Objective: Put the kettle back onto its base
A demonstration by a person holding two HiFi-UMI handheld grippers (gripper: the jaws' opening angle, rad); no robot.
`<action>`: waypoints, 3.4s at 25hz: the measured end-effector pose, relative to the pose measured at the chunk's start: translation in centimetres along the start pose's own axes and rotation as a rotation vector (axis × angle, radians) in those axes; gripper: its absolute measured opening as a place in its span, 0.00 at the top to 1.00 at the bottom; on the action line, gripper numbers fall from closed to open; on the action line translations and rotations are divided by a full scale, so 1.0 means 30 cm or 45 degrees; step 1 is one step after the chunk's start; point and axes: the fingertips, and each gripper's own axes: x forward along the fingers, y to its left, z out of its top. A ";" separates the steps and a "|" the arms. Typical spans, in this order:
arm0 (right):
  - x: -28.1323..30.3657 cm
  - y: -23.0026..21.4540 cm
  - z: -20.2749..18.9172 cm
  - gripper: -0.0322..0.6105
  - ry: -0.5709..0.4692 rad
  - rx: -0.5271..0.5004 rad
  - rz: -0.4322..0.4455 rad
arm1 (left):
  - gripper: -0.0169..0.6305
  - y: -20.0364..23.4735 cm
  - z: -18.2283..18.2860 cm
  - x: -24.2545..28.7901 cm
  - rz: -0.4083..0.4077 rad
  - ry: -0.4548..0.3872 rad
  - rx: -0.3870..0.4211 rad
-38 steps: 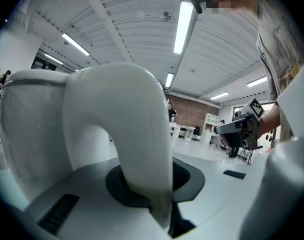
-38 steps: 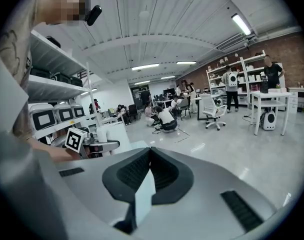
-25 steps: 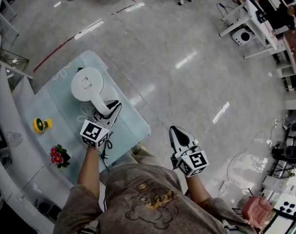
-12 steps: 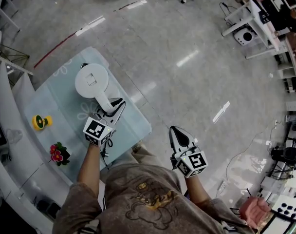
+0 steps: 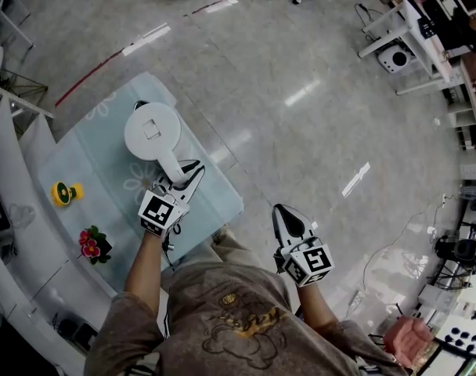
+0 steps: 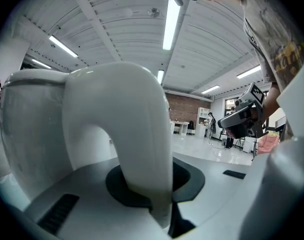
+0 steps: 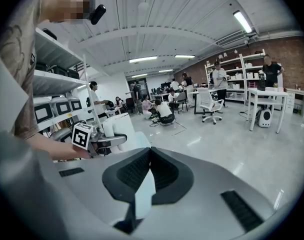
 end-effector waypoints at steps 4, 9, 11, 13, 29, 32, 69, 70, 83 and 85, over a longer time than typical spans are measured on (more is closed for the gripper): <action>-0.001 -0.002 -0.007 0.95 0.005 0.003 0.001 | 0.87 -0.026 -0.029 -0.003 0.001 0.032 -0.006; 0.000 0.009 -0.024 0.95 0.013 0.004 0.014 | 0.87 -0.048 -0.037 0.012 -0.001 0.034 0.010; -0.004 0.010 -0.029 0.95 0.015 0.004 0.017 | 0.87 -0.055 -0.044 0.011 0.001 0.030 0.025; -0.008 0.007 -0.033 0.95 0.017 0.005 0.016 | 0.87 -0.058 -0.048 0.009 0.005 0.030 0.034; -0.031 0.013 -0.066 0.95 0.022 0.005 0.037 | 0.87 -0.086 -0.104 0.044 0.069 0.040 0.070; -0.037 0.013 -0.068 0.95 0.021 0.004 0.039 | 0.87 -0.084 -0.114 0.048 0.076 0.058 0.097; 0.123 0.388 0.451 0.95 -0.286 -0.232 0.527 | 0.68 -0.102 0.512 -0.826 0.782 -0.276 -0.125; 0.120 0.391 0.454 0.95 -0.292 -0.241 0.524 | 0.68 -0.108 0.514 -0.835 0.796 -0.280 -0.109; 0.099 0.351 0.369 0.95 -0.272 -0.285 0.473 | 0.90 -0.111 0.373 -0.847 0.879 -0.225 -0.116; 0.094 0.343 0.363 0.95 -0.270 -0.277 0.471 | 0.93 -0.111 0.363 -0.859 0.908 -0.247 -0.129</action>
